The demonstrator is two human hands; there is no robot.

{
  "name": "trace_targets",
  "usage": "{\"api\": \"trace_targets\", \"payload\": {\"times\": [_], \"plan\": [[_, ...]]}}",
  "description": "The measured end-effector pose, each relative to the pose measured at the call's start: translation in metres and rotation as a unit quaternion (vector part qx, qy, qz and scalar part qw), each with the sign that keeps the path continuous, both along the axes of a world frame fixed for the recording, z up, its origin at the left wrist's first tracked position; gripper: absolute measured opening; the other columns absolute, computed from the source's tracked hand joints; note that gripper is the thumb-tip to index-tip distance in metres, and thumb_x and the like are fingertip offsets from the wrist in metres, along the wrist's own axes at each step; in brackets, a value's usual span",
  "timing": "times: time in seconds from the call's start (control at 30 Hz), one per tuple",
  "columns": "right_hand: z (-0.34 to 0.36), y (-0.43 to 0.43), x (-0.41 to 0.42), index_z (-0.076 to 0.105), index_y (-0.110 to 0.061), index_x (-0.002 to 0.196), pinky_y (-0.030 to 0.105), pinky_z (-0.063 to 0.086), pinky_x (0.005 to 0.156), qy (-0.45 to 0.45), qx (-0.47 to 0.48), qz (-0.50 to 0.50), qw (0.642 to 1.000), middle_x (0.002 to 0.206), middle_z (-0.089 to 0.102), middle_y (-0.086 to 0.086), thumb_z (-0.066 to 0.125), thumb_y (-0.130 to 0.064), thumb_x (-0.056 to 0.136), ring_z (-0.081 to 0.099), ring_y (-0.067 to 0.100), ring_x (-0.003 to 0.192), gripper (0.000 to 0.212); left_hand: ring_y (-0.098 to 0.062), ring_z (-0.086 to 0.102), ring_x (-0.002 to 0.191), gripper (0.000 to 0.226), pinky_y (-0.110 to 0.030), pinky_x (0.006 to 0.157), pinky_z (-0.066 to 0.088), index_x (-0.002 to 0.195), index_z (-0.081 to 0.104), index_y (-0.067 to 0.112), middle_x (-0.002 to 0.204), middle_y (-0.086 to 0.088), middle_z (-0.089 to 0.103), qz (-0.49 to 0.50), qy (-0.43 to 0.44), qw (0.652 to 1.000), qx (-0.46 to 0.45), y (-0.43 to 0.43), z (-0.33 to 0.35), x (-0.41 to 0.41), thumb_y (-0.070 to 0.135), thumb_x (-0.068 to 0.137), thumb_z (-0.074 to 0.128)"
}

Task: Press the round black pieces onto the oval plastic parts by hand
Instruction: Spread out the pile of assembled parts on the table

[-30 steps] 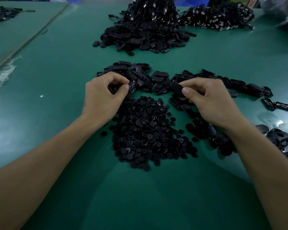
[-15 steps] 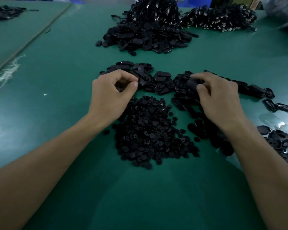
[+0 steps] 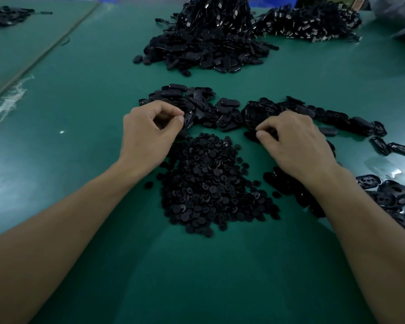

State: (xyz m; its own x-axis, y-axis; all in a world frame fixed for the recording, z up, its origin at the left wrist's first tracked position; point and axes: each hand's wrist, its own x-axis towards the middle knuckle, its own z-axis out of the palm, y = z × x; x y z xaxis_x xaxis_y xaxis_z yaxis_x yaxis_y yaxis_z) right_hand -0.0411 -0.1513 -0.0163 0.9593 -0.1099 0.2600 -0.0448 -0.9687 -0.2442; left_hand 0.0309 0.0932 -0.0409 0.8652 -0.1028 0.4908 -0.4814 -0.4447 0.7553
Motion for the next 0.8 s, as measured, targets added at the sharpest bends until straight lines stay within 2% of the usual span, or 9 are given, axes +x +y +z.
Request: {"api": "trace_targets", "payload": {"times": [0.17,0.3,0.4,0.47,0.5,0.57,0.6,0.67,0.8], "plan": [[-0.004,-0.012,0.008,0.073,-0.02,0.107,0.045,0.052,0.092,-0.01,0.092,-0.018,0.996,0.106,0.07,0.002,0.057,-0.029,0.101,0.063,0.022,0.1,0.02,-0.002,0.066,0.073,0.021,-0.012,0.066,0.051,0.082,0.068,0.041,0.078,0.02,0.07,-0.002,0.002,1.0,-0.004,0.0,0.0,0.0,0.021,0.09,0.07],[-0.006,-0.017,0.012,0.072,-0.015,0.101,0.041,0.053,0.083,-0.051,0.161,-0.051,0.984,0.087,0.066,-0.004,0.054,-0.029,0.103,0.063,0.021,0.088,0.023,0.004,0.064,0.071,0.021,-0.008,0.066,0.048,0.081,0.068,0.04,0.077,0.021,0.069,-0.002,0.005,1.0,-0.006,0.001,-0.001,0.001,0.02,0.089,0.07],[-0.006,-0.021,0.013,0.071,-0.009,0.094,0.031,0.049,0.066,-0.077,0.195,-0.072,0.975,0.082,0.07,0.013,0.052,-0.027,0.103,0.061,0.028,0.073,0.027,0.005,0.064,0.071,0.021,-0.008,0.066,0.048,0.081,0.068,0.04,0.076,0.021,0.069,-0.003,0.007,1.0,-0.007,0.001,-0.001,0.001,0.021,0.089,0.07],[-0.005,-0.024,0.014,0.07,-0.004,0.09,0.021,0.045,0.059,-0.085,0.221,-0.083,0.968,0.081,0.071,0.016,0.053,-0.027,0.103,0.064,0.032,0.073,0.032,0.005,0.065,0.071,0.02,-0.008,0.066,0.049,0.081,0.069,0.039,0.076,0.021,0.07,-0.003,0.008,1.0,-0.009,0.001,-0.002,0.001,0.021,0.089,0.07],[-0.005,-0.025,0.014,0.069,-0.004,0.088,0.015,0.044,0.057,-0.086,0.23,-0.087,0.966,0.08,0.072,0.012,0.053,-0.028,0.102,0.066,0.029,0.075,0.032,0.004,0.065,0.072,0.019,-0.008,0.066,0.049,0.082,0.069,0.039,0.077,0.021,0.07,-0.003,0.009,1.0,-0.01,0.001,-0.002,0.001,0.021,0.089,0.07],[-0.004,-0.027,0.015,0.07,-0.016,0.085,0.004,0.039,0.051,-0.082,0.237,-0.089,0.964,0.077,0.071,-0.005,0.055,-0.028,0.101,0.066,0.007,0.071,0.026,0.004,0.065,0.072,0.018,-0.008,0.066,0.049,0.083,0.069,0.037,0.077,0.021,0.07,-0.004,0.009,1.0,-0.009,0.001,-0.001,0.001,0.021,0.089,0.07],[-0.004,-0.027,0.015,0.071,-0.021,0.088,0.001,0.037,0.05,-0.078,0.239,-0.086,0.964,0.076,0.069,-0.012,0.056,-0.028,0.101,0.063,-0.002,0.067,0.021,0.005,0.065,0.071,0.017,-0.008,0.066,0.049,0.083,0.07,0.037,0.077,0.021,0.07,-0.004,0.007,1.0,-0.007,0.001,-0.001,0.001,0.021,0.089,0.07],[-0.005,-0.027,0.014,0.075,-0.021,0.103,-0.002,0.035,0.051,-0.067,0.239,-0.067,0.966,0.077,0.065,-0.019,0.057,-0.026,0.101,0.062,-0.005,0.068,0.019,0.004,0.065,0.071,0.018,-0.008,0.066,0.049,0.082,0.069,0.038,0.078,0.021,0.07,-0.004,0.005,1.0,-0.004,0.001,-0.001,0.001,0.021,0.089,0.07],[-0.003,-0.023,0.01,0.06,-0.029,0.137,-0.005,0.034,0.073,-0.026,0.238,0.003,0.971,0.101,0.069,-0.013,0.047,-0.017,0.105,0.062,0.002,0.097,0.037,0.002,0.066,0.072,0.022,-0.009,0.066,0.05,0.081,0.068,0.042,0.078,0.02,0.07,-0.006,0.006,1.0,-0.002,0.001,-0.001,0.001,0.022,0.089,0.07]]}}
